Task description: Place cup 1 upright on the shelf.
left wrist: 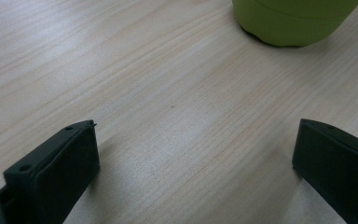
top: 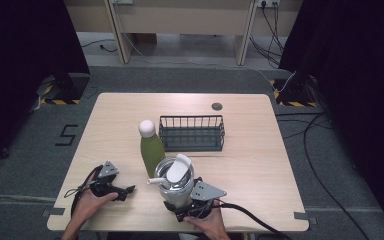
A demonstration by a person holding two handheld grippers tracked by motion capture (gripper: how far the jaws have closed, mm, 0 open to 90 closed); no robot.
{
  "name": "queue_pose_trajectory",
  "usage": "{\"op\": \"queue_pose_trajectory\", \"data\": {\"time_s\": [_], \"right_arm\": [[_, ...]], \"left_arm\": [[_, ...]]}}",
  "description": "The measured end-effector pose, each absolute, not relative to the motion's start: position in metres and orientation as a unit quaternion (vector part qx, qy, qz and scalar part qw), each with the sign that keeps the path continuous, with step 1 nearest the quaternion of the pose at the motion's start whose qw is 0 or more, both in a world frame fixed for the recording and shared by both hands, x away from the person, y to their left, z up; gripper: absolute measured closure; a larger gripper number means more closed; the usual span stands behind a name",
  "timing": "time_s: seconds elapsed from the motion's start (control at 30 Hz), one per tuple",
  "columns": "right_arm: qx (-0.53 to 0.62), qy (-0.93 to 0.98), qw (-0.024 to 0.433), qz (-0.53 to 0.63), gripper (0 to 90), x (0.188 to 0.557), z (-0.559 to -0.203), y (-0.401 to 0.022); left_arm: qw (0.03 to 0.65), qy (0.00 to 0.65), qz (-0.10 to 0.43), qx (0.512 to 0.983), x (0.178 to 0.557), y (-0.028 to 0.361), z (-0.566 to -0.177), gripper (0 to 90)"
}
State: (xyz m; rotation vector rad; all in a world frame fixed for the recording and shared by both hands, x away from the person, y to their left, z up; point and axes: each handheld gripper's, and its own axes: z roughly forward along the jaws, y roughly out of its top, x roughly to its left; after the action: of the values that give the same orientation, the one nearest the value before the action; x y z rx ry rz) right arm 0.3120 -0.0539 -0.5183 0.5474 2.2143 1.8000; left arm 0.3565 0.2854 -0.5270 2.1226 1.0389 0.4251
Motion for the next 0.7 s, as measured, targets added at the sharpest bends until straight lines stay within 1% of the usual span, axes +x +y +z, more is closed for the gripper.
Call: {"op": "queue_pose_trajectory", "data": {"time_s": [0.4,0.57,0.7], "right_arm": [[0.190,0.752,0.136,0.616,11.2,0.3084,-0.5170,-0.0524],[0.195,0.751,0.132,0.617,11.3,0.3093,-0.5159,-0.0523],[0.195,0.752,0.145,0.613,11.4,0.3100,-0.5101,-0.0529]], "left_arm": [[0.361,0.403,0.165,0.825,0.3565,0.2855,-0.5269,0.0],[0.362,0.403,0.165,0.824,0.3565,0.2855,-0.5269,0.0],[0.362,0.403,0.165,0.824,0.3565,0.2854,-0.5269,0.0]]}}
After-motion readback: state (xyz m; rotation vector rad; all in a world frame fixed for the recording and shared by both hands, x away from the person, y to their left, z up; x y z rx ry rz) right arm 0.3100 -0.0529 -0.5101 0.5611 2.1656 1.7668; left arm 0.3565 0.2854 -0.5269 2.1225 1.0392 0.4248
